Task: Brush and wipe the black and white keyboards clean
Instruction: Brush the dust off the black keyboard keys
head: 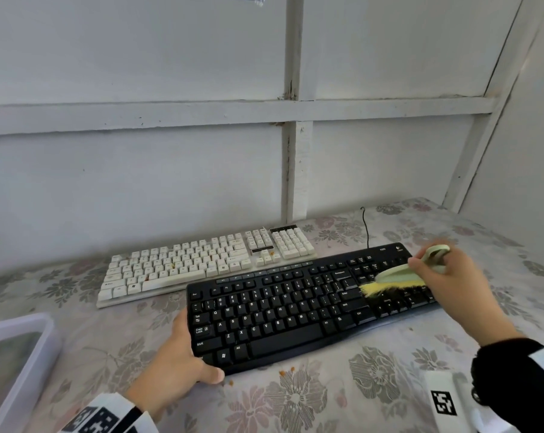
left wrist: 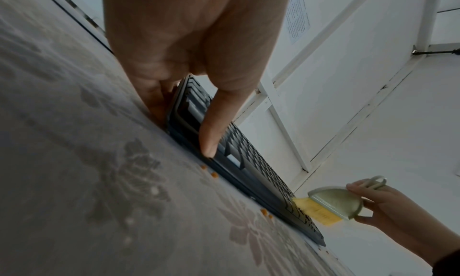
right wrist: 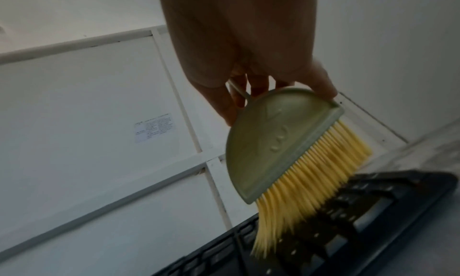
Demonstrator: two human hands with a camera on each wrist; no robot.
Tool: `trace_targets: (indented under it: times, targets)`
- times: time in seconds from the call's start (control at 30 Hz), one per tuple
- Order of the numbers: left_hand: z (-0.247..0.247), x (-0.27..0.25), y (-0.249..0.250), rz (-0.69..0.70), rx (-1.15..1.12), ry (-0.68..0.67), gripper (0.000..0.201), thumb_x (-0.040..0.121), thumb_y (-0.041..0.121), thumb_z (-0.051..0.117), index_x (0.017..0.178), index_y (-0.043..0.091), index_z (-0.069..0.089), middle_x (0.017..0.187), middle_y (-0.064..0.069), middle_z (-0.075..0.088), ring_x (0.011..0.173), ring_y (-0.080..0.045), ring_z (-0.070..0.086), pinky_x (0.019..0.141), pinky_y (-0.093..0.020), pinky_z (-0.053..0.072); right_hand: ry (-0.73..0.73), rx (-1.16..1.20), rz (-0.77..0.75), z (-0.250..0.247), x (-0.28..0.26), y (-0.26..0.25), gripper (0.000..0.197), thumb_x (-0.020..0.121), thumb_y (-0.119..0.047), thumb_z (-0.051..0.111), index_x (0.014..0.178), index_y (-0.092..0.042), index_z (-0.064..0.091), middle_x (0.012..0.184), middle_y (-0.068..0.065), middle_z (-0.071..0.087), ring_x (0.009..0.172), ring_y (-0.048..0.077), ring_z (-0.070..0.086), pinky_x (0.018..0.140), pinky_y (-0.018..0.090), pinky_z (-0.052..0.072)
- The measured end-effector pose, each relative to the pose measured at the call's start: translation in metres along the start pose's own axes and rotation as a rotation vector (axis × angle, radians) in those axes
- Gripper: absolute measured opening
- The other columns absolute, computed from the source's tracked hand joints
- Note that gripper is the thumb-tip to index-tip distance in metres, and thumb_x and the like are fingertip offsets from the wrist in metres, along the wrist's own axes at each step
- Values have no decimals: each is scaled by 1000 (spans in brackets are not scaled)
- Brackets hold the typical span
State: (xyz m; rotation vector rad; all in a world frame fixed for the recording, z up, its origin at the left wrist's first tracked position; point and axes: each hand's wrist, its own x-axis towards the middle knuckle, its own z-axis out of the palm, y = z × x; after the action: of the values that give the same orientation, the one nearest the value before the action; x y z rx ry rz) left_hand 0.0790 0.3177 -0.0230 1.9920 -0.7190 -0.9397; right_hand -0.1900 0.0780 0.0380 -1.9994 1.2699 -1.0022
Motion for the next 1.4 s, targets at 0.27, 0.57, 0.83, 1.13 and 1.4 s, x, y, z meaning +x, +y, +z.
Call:
trace_targets:
  times: [0.27,0.57,0.83,1.13,1.4]
  targets:
    - [0,-2,1,23,10,15,111,62,-13,75,144,25,10,110,2,57,93,-12,57,67,-20,43,-156,217,-11,-12,2,13,9,89,-17,62,84,-9,60,67,6,47,56,7,42,57,24,32]
    - [2,-3,4,17,-9,20,109,64,-14,74,144,25,11,105,5,58,90,-10,57,63,-20,42,90,66,-9,-34,22,33,11,89,-13,62,80,-10,57,68,7,52,58,12,47,51,17,37]
    - [2,-2,3,32,-2,25,110,63,-13,74,144,25,10,105,6,57,88,-8,57,62,-19,42,170,-143,16,-37,16,24,10,91,-15,60,87,-6,57,73,12,56,69,31,50,52,27,34]
    - [1,-3,2,44,-10,17,110,63,-11,75,144,27,10,108,9,56,93,-10,57,78,-28,47,-427,105,-292,43,-84,-94,6,88,-26,62,84,-23,59,72,-11,55,59,-10,52,53,9,39]
    - [-1,0,-6,136,55,49,110,59,-2,79,142,27,13,117,6,52,101,-9,55,72,-22,48,-546,-11,-330,104,-126,-122,16,91,-46,51,96,-32,49,105,-13,53,104,8,43,95,36,35]
